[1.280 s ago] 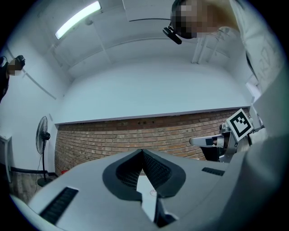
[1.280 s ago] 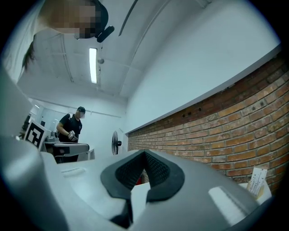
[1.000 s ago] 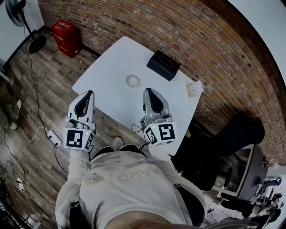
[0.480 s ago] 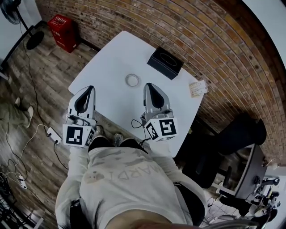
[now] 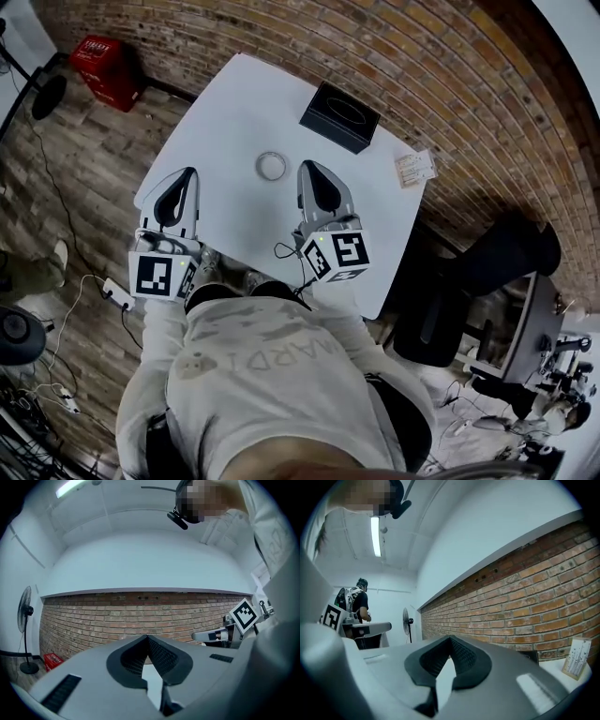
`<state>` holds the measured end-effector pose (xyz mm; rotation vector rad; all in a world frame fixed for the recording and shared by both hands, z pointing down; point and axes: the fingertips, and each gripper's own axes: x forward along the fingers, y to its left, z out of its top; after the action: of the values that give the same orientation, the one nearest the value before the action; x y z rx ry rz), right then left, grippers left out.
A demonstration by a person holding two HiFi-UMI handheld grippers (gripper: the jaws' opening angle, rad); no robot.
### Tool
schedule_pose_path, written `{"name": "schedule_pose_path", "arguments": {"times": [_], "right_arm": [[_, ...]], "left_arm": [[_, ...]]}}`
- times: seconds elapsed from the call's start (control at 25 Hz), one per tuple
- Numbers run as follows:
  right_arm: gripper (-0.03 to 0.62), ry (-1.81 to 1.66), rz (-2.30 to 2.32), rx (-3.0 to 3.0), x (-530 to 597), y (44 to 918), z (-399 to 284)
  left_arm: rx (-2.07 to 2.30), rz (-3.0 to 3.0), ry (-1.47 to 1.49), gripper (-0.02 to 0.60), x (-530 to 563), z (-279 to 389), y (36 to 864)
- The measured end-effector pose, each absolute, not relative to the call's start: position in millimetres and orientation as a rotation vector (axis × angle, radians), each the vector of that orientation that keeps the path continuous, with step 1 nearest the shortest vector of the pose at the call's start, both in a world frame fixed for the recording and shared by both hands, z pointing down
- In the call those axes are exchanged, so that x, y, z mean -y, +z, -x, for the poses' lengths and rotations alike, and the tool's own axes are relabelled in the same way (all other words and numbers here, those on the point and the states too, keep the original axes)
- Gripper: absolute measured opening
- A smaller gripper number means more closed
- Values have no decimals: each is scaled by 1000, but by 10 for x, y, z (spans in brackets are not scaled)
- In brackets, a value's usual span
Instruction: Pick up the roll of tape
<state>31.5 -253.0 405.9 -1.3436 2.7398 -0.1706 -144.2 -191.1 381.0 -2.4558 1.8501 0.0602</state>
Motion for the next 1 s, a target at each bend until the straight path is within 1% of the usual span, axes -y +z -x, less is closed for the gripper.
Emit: {"name": "schedule_pose_path", "arguments": {"times": [0.24, 0.44, 0.84, 0.88, 0.92, 1.0], "right_arm": [[11, -363, 1487, -2735, 2941, 4419, -256], [11, -546, 1572, -2763, 3209, 4845, -146], [14, -799, 1689, -2926, 3561, 5757, -49], [21, -828, 1697, -2936, 3578, 5844, -43], [64, -856, 1705, -2947, 3591, 5929, -36], [71, -903, 1732, -2971, 3606, 6097, -29]], "left_arm": [[-1777, 2530, 53, 6, 2295, 1559, 3846], [-1731, 2585, 44, 6, 2516, 1681, 3922], [-1665, 2679, 22, 6, 2868, 1752, 4089], [-1662, 2685, 22, 6, 2893, 1762, 4104], [-1661, 2690, 21, 6, 2915, 1775, 4118], [-1662, 2698, 22, 6, 2951, 1810, 4144]]}}
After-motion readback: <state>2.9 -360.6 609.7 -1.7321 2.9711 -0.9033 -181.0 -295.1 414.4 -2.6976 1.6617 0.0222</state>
